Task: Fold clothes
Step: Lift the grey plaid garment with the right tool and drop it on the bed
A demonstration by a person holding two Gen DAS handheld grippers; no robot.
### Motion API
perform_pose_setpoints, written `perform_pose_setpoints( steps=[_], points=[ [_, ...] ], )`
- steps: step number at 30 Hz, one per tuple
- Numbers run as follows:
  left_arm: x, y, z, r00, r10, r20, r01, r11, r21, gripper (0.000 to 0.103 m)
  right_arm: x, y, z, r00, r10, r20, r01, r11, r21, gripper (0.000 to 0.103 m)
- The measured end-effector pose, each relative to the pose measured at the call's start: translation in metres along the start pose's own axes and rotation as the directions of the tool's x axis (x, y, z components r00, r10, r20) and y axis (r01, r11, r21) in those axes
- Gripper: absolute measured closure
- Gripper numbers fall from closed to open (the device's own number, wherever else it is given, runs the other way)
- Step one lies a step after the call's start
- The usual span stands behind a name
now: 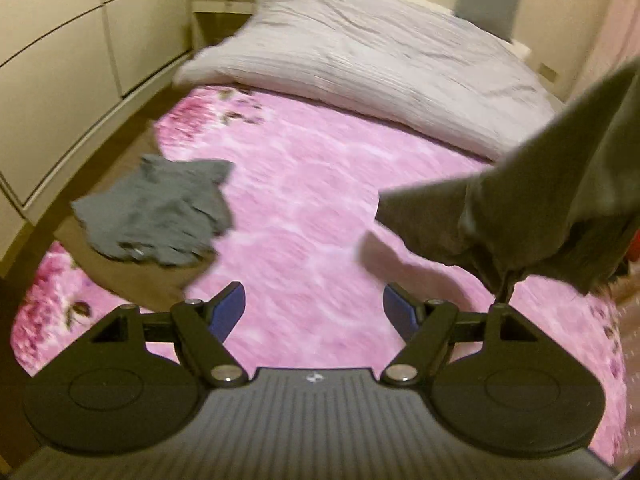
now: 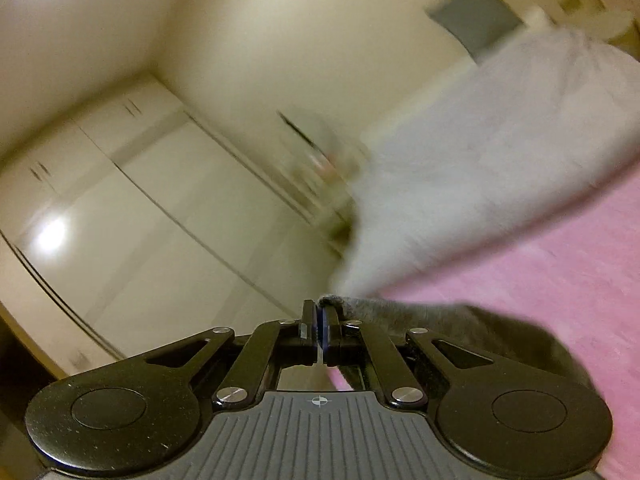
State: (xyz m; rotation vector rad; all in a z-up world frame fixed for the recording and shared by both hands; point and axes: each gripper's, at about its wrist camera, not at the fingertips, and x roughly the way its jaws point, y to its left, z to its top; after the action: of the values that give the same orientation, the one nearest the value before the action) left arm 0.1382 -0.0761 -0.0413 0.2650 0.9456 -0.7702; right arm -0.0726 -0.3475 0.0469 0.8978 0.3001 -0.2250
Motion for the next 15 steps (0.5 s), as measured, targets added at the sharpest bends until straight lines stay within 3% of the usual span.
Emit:
perform_pose_setpoints(
  steps=[1,2,3,6,10,13,15],
  points=[
    [-0.001,-0.015,-0.008,1.000,-0.007,-0.011,0.007,1.000,0.013,0.030,-0.009,-0.013,-0.008,0.996,-0.067,-0.060,0.067,0.998,0.012,0.045],
    [-0.001,-0.029,-0.015,1.000,-0.012,-0.026,0.013,1.000,0.027,0.030,-0.018,-0.026,-0.016,0.984,-0.132,-0.120,0.135,0.991,0.021,0.025],
    [-0.001,-0.042,-0.023,0.999,-0.015,-0.041,0.016,0.999,0.042,0.030,-0.027,-0.040,-0.027,0.966,-0.190,-0.174,0.197,0.980,0.024,0.018],
    [0.000,-0.076,-0.044,0.996,-0.011,-0.091,0.020,0.996,0.092,0.030,-0.053,-0.080,-0.069,0.895,-0.325,-0.304,0.348,0.937,0.022,0.018],
    [0.004,-0.105,-0.054,0.992,-0.007,-0.125,0.028,0.985,0.170,0.030,-0.086,-0.138,-0.120,0.766,-0.457,-0.452,0.539,0.840,0.065,0.018],
    [0.006,-0.125,-0.056,0.991,-0.009,-0.135,0.040,0.972,0.231,0.030,-0.102,-0.164,-0.137,0.706,-0.521,-0.480,0.613,0.789,0.045,0.018],
    [0.007,-0.139,-0.058,0.990,-0.010,-0.142,0.049,0.961,0.271,0.030,-0.115,-0.175,-0.140,0.687,-0.549,-0.476,0.642,0.766,0.043,0.018]
  ],
)
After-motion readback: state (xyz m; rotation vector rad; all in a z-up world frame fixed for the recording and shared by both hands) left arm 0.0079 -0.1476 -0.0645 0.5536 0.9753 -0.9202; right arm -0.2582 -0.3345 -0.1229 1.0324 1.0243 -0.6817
